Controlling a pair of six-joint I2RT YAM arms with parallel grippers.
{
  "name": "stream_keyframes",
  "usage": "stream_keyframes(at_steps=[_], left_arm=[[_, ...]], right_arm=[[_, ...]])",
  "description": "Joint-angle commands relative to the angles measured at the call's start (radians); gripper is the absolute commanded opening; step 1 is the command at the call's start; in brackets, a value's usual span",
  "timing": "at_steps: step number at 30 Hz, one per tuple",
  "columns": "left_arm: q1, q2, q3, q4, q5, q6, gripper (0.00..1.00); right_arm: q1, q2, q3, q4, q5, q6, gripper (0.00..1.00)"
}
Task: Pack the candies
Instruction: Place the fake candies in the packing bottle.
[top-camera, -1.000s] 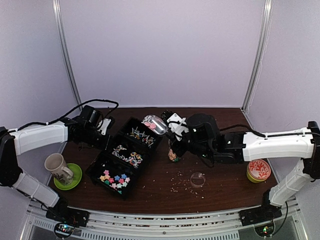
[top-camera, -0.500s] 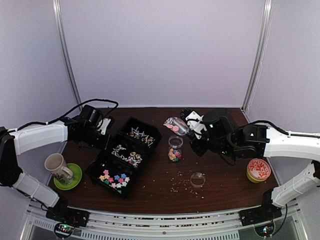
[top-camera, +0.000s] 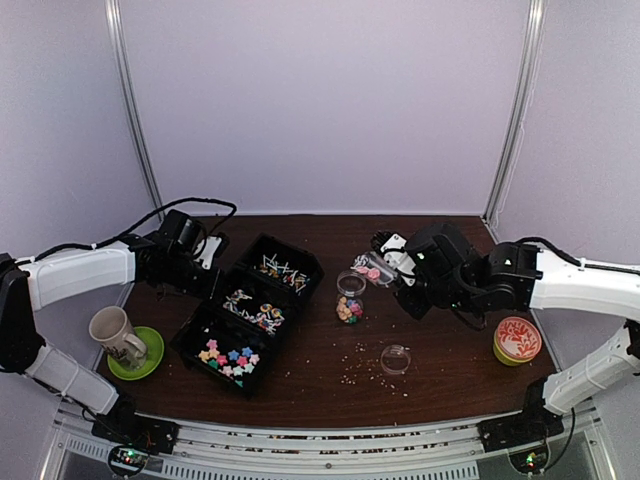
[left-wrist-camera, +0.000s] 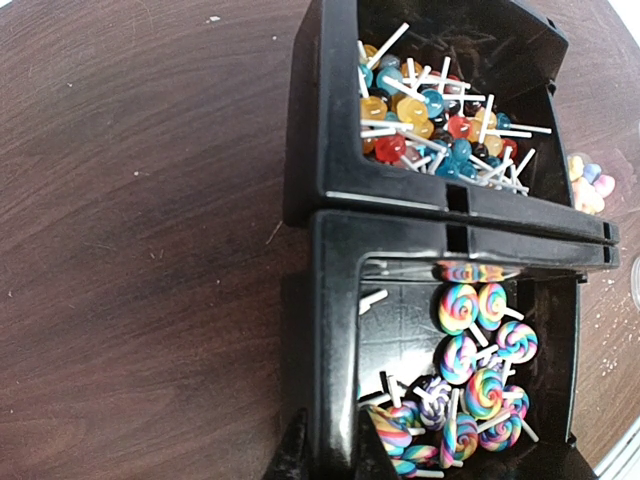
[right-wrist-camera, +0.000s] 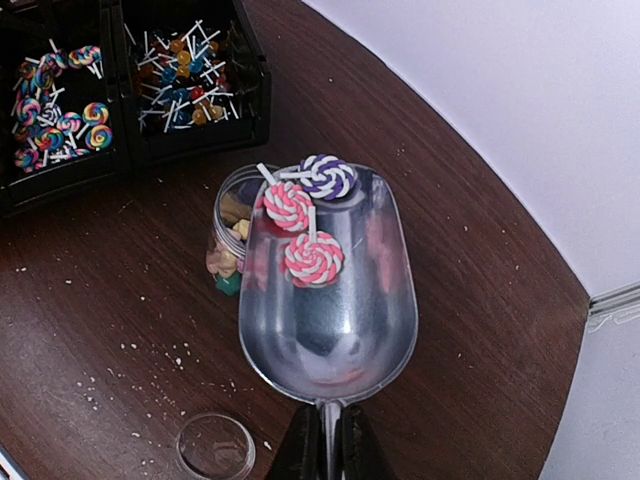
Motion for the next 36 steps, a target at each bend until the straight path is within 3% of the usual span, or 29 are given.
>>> stream_keyframes(at_steps=[1, 36], left_arm=[[0.006, -0.029, 0.067, 0.118, 0.041, -0.029, 0.00], [0.007, -0.017, 0.074, 0.116, 0.042, -0.026, 0.00]], right_arm=[[-0.009, 0.014, 0.060, -0.072, 0.035, 0.009, 0.00], [-0.010, 0.249, 0.336, -0.362, -0.009, -0.048, 0.00]])
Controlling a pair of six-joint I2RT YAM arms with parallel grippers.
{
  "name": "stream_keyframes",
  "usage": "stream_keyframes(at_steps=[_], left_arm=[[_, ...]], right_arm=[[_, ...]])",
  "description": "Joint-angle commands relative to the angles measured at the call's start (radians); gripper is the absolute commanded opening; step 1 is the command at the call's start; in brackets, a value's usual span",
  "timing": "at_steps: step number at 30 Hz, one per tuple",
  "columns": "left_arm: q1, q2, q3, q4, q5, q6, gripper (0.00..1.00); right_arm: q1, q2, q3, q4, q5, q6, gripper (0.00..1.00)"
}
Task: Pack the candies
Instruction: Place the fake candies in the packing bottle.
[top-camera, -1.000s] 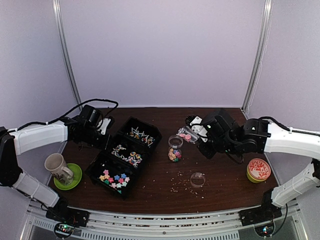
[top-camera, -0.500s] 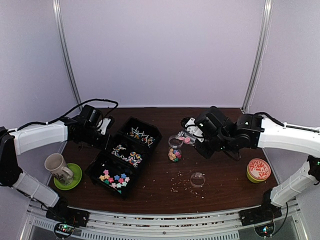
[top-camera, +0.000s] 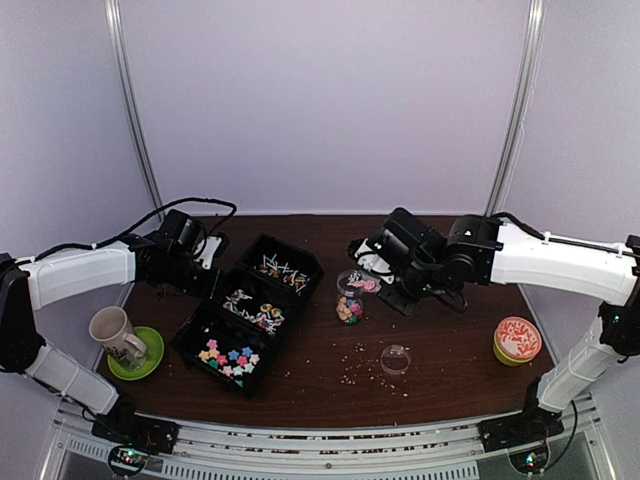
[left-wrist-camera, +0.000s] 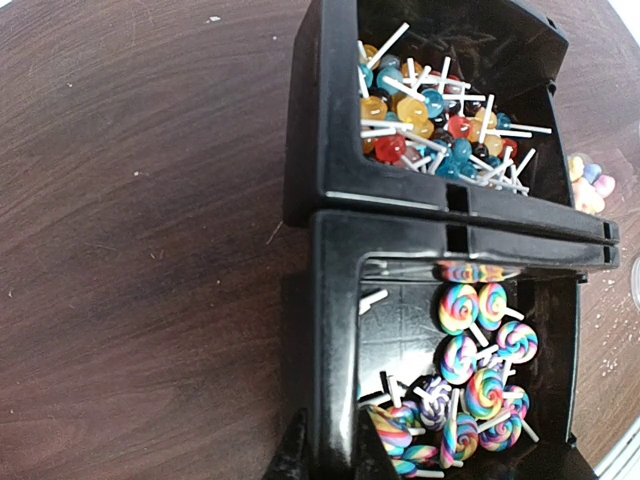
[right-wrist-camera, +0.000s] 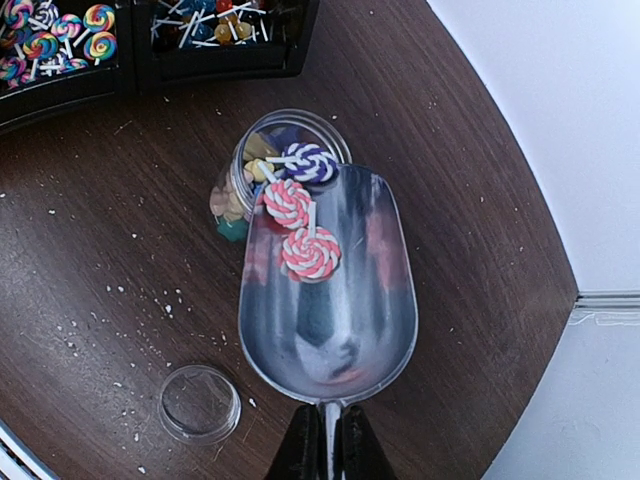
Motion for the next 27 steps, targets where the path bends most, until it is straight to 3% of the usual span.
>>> stream_keyframes(at_steps=[1, 27], left_arm=[[0.007, -0.018, 0.073, 0.117, 0.042, -0.026, 0.00], [0.007, -0.019, 0.076, 0.117, 0.049, -0.026, 0.00]], right_arm=[[-0.004, 0.026, 0.068, -0.057, 0.007, -0.001, 0.00], [-0.004, 0.165, 0.291, -0.294, 0.032, -0.008, 0.00]])
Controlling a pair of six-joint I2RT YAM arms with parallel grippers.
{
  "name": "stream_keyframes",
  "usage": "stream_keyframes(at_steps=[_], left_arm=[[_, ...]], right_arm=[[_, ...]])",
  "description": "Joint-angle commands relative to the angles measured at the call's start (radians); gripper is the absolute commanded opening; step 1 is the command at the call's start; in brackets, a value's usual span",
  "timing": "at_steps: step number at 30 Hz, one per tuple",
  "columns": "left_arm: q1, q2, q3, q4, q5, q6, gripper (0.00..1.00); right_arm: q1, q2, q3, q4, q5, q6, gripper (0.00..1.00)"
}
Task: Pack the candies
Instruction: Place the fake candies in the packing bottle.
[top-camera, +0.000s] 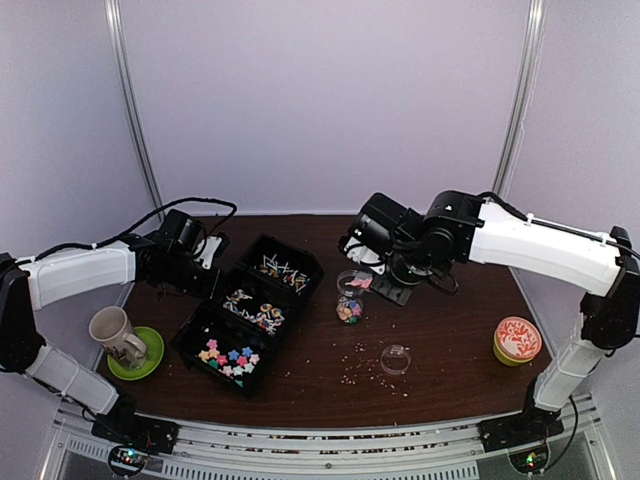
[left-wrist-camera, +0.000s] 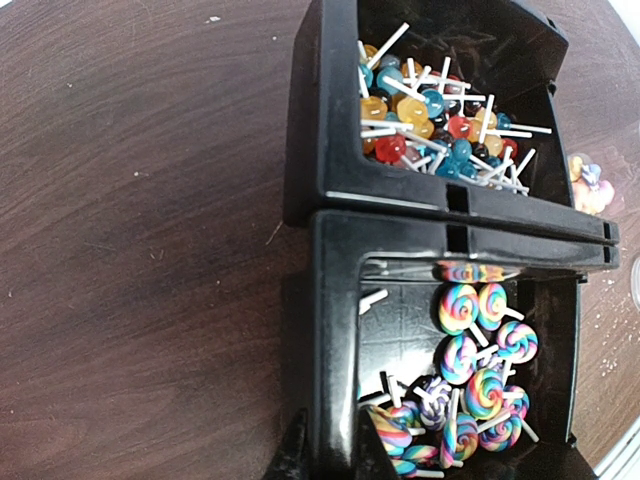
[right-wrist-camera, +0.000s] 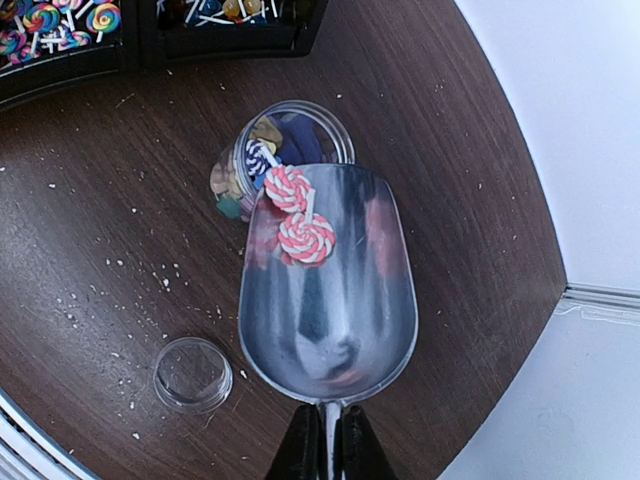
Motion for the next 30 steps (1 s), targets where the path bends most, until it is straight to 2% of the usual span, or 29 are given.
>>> stream_keyframes(at_steps=[1, 12, 20, 30], left_arm=[[0.007, -0.020, 0.074, 0.119, 0.050, -0.026, 0.00], [0.008, -0.023, 0.075, 0.118, 0.054, -0.026, 0.00], [0.007, -0.021, 0.075, 0.118, 0.055, -0.026, 0.00], [0.007, -0.018, 0.075, 0.123, 0.066, -0.024, 0.00]], right_arm=[[-0.004, 0.034, 0.060, -0.069, 0.038, -0.005, 0.00], [-0.003, 0.082, 0.159, -0.129, 0.071, -0.014, 0.00], [-0.003, 0.077, 0.173, -0.142, 0.084, -0.019, 0.00], [0.044, -0.033, 0.149, 0.004, -0.043, -0.074, 0.00]])
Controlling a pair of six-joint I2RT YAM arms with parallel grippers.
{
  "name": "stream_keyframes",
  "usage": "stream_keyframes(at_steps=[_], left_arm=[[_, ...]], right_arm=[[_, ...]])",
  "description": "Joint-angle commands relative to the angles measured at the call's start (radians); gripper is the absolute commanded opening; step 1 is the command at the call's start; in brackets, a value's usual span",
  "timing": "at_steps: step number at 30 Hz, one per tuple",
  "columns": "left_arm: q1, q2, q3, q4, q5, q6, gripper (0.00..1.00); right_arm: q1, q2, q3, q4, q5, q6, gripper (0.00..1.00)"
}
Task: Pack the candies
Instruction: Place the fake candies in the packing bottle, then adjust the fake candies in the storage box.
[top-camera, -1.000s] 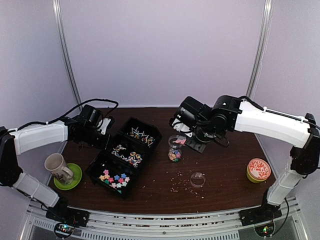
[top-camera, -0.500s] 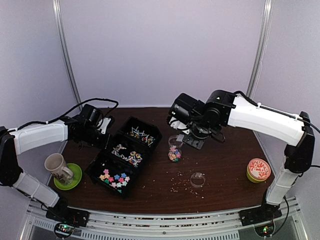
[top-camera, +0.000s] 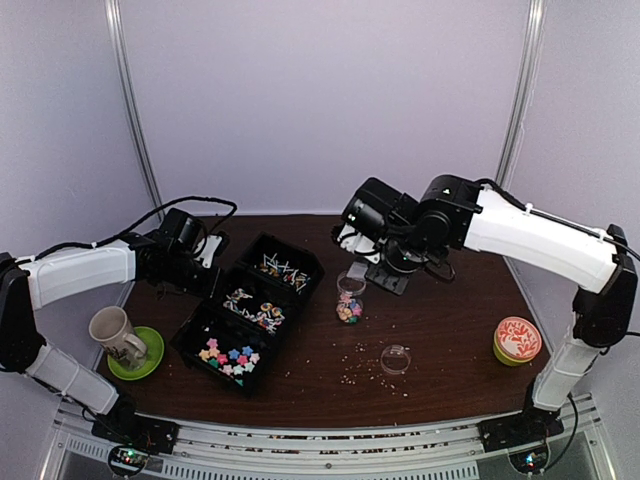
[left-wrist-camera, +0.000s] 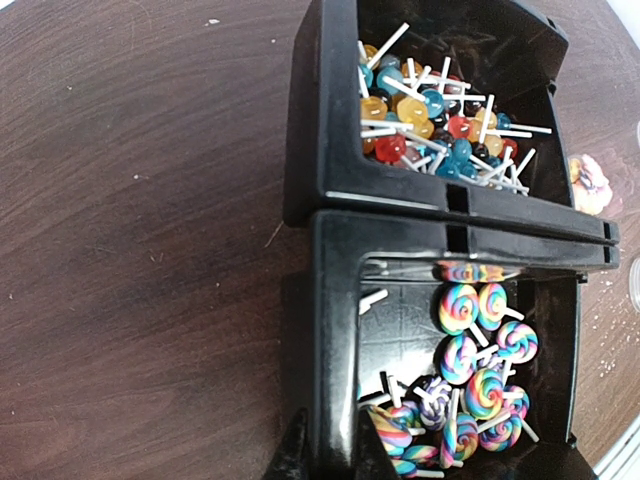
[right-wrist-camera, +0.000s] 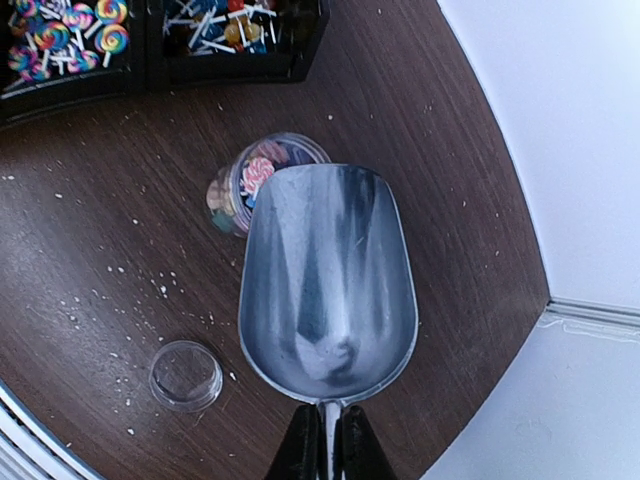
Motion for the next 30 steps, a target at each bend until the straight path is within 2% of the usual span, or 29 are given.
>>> stream_keyframes(at_steps=[1, 10, 15, 20, 25, 27, 30], left_arm=[[0.007, -0.019, 0.065, 0.130, 0.069, -0.024, 0.00], [0.012, -0.026, 0.041, 0.198, 0.177, -0.036, 0.00], [0.078, -0.047, -0.010, 0.294, 0.299, -0.097, 0.00], [0.165, -0.077, -0.089, 0.502, 0.512, -0.224, 0.00], [0.178, -0.042, -0.139, 0.840, 0.777, -0.401, 0.00], [0.179, -0.017, -0.151, 0.954, 0.841, -0.474, 0.00], [0.179, -0.013, -0.146, 0.933, 0.845, -0.464, 0.00]], right_arm=[[0.043, -0.101, 0.007, 0.104, -0.074, -0.038, 0.00], [0.088, -0.148, 0.019, 0.188, -0.183, -0.044, 0.00], [0.091, -0.218, -0.035, 0.295, -0.269, -0.040, 0.00], [0.090, -0.314, -0.114, 0.400, -0.300, -0.037, 0.00], [0.090, -0.370, -0.160, 0.468, -0.287, -0.038, 0.00], [0.090, -0.370, -0.160, 0.470, -0.282, -0.038, 0.00], [0.090, -0.363, -0.153, 0.464, -0.285, -0.036, 0.00]])
